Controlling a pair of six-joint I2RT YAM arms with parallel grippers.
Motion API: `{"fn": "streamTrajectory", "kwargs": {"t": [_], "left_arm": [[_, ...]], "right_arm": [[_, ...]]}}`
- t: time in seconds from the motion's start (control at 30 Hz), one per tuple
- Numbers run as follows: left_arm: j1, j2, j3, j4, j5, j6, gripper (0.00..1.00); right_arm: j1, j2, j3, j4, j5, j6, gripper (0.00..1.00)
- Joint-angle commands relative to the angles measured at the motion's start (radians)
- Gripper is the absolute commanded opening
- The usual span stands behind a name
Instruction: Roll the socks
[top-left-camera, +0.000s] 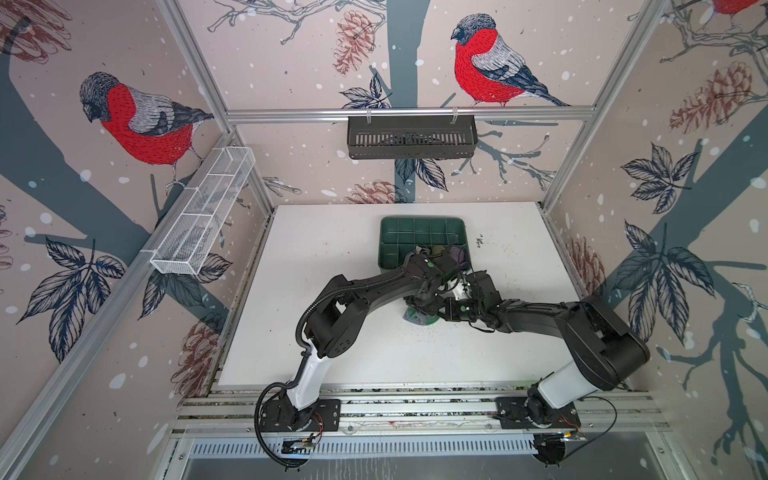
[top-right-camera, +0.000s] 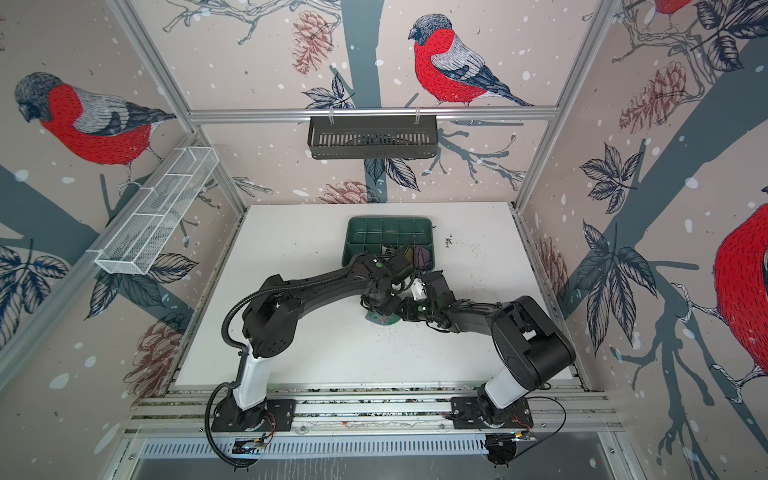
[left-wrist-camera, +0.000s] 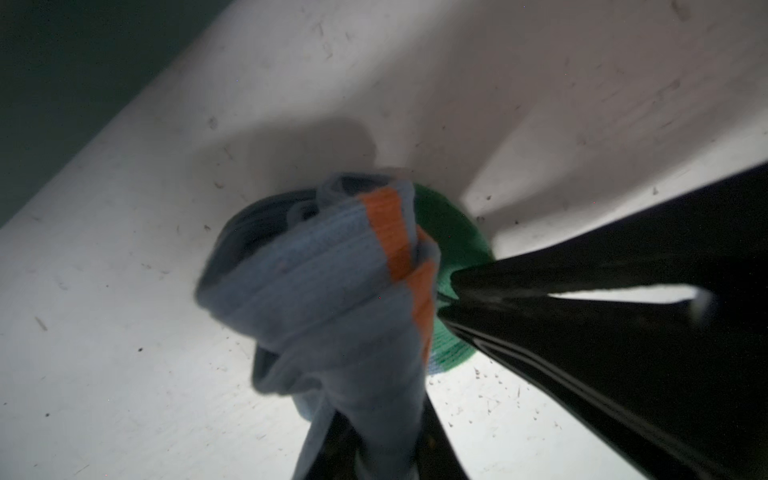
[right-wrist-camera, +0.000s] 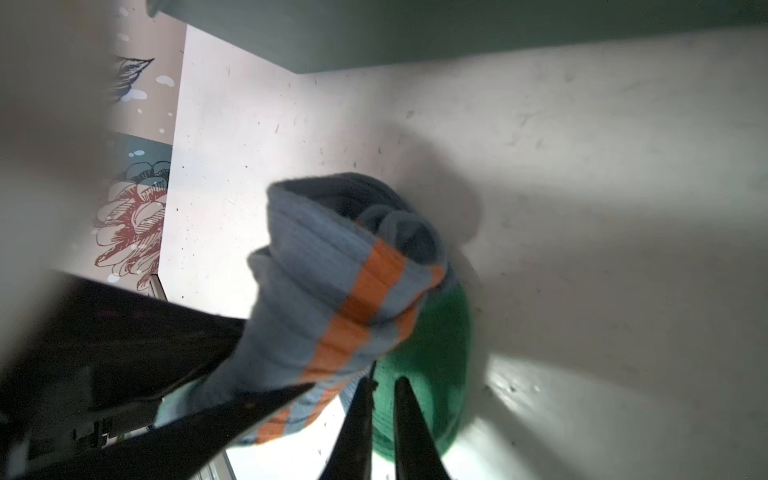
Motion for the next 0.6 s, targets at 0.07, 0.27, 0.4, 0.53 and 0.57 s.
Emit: {"fn": "streamTrajectory", "kwargs": {"t": [0.07, 0.27, 0.4, 0.53, 0.57], "left_arm": [[-0.004, 0.008, -0.005, 0.014, 0.028, 0.005, 0.20], [-0.004, 0.013, -0.012, 0.036, 0.050, 0.007, 0.20], [-0.004, 0.007, -0.026, 0.061, 0.077, 0.010, 0.21], [-0.004, 0.005, -0.038, 0.090, 0.116, 0.016, 0.22], [-0.004, 0.006, -0.042, 0.097, 0.126, 0.018, 0.23]], "right_arm": [[-0.015, -0.047, -0.001, -0.013, -0.013, 0.006, 0.17], [-0.017, -0.066, 0.002, 0.024, -0.043, 0.038, 0.17], [-0.017, -0.074, 0.010, 0.050, -0.059, 0.056, 0.17], [-0.017, -0.070, 0.015, 0.079, -0.088, 0.071, 0.17], [-0.015, -0.068, 0.016, 0.086, -0.094, 0.074, 0.17]]}}
